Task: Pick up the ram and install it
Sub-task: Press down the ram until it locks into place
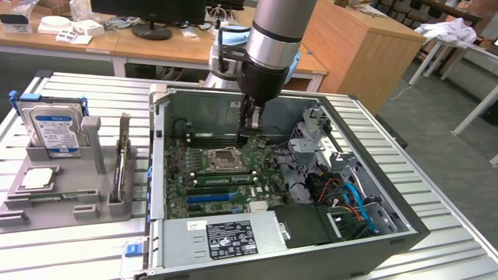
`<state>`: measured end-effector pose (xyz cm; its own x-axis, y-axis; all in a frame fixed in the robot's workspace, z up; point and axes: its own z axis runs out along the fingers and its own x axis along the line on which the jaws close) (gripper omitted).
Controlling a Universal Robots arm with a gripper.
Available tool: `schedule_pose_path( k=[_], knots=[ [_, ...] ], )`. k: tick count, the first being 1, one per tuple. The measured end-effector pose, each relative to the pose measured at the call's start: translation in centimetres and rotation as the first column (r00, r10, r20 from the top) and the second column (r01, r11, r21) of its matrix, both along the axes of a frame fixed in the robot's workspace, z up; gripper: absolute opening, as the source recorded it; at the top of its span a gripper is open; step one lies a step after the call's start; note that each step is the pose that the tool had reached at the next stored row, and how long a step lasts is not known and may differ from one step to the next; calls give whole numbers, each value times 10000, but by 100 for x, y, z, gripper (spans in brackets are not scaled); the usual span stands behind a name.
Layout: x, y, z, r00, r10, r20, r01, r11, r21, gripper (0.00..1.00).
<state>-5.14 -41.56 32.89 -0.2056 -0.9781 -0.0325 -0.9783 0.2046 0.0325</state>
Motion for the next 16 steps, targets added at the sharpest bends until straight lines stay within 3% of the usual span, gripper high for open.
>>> schedule_pose_path(
  k=[4,8,12,16],
  knots=[
    [0,0,0,9973,-732,0,732,9973,-1,11],
    [0,0,-1,9893,-1459,0,1459,9893,0,11],
    [0,0,-2,9768,-2143,0,2143,9768,0,11],
    [0,0,-2,9595,-2818,0,2818,9595,0,11]
  ],
)
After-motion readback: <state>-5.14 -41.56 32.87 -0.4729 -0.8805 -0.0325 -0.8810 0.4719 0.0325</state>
